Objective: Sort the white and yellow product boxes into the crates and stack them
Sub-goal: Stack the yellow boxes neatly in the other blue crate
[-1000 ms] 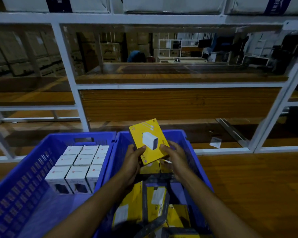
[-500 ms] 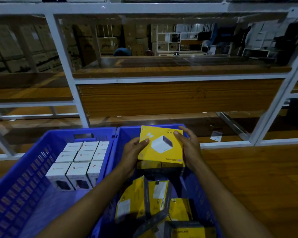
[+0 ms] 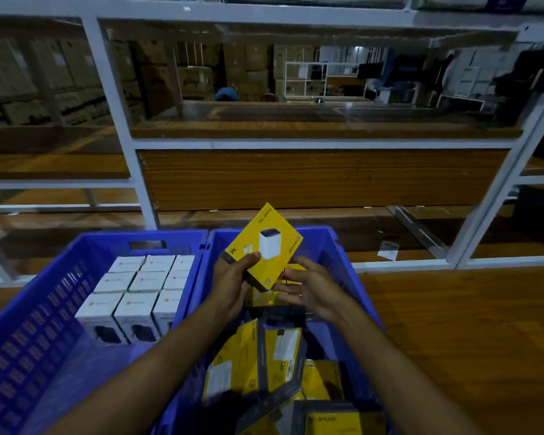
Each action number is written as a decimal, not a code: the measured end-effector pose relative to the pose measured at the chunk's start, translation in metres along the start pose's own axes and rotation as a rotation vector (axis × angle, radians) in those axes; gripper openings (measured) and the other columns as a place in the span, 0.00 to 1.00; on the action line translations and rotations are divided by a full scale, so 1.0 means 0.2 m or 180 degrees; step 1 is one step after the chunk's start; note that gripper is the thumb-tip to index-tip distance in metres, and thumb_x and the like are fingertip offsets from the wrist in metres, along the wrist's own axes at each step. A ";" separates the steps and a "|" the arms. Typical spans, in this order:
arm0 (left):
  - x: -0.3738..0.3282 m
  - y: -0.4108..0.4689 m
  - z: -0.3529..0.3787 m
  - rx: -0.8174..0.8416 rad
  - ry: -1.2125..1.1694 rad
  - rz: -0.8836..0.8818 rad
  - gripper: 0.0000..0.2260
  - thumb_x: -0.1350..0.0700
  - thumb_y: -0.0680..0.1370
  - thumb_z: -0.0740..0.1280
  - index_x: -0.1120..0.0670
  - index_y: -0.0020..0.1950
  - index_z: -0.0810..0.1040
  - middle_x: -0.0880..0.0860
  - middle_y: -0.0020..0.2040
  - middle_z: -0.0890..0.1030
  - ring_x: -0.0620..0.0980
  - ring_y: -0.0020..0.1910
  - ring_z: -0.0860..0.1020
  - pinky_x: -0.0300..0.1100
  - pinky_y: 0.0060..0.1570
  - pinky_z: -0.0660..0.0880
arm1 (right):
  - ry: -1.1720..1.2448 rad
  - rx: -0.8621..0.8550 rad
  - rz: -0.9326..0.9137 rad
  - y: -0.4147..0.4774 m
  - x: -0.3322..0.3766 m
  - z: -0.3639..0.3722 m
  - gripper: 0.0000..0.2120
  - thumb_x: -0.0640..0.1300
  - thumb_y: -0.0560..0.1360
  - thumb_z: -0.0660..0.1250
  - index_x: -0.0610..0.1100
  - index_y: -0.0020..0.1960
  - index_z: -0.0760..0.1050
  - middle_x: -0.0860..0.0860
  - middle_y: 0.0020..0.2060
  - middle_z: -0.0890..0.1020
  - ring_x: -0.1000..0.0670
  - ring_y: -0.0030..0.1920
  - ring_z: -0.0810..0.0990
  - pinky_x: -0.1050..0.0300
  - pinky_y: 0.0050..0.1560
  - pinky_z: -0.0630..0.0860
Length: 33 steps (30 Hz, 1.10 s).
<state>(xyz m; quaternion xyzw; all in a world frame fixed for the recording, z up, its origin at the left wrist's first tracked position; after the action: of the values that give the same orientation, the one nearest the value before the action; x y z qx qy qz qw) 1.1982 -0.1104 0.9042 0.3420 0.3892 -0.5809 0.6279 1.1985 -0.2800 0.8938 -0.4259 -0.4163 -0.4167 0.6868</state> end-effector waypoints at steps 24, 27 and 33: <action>-0.01 -0.03 0.04 0.0265 0.0407 -0.0185 0.16 0.62 0.80 0.64 0.55 0.68 0.73 0.58 0.52 0.84 0.49 0.35 0.83 0.46 0.34 0.80 | -0.0317 -0.0874 -0.0655 -0.03 0.12 -0.11 0.16 0.51 0.80 0.65 0.44 0.64 0.79 0.45 0.54 0.85 0.43 0.53 0.84 0.49 0.51 0.81; -0.01 -0.03 0.04 0.0109 0.0278 -0.0286 0.18 0.62 0.81 0.62 0.57 0.72 0.69 0.58 0.50 0.81 0.44 0.28 0.79 0.43 0.30 0.78 | -0.0202 -0.0833 -0.0526 -0.03 0.11 -0.12 0.14 0.52 0.79 0.66 0.45 0.59 0.80 0.45 0.49 0.86 0.43 0.50 0.84 0.51 0.45 0.79; -0.03 -0.03 0.02 -0.0008 0.0211 -0.0213 0.17 0.56 0.82 0.62 0.55 0.71 0.72 0.56 0.50 0.84 0.47 0.35 0.82 0.41 0.32 0.78 | -0.0429 -0.0396 -0.0309 -0.05 0.09 -0.06 0.07 0.43 0.80 0.64 0.46 0.58 0.77 0.48 0.45 0.84 0.48 0.42 0.85 0.52 0.40 0.81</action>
<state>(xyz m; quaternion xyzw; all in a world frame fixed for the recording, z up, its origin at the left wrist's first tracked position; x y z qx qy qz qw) 1.1934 -0.1125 0.9114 0.3471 0.4217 -0.5894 0.5952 1.1979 -0.2978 0.9084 -0.4742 -0.4551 -0.4449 0.6084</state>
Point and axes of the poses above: each hand's wrist, its own y-axis towards the middle knuckle, its own z-axis out of the palm, x = y × z, the point moved 4 cm from there along y, towards the middle knuckle
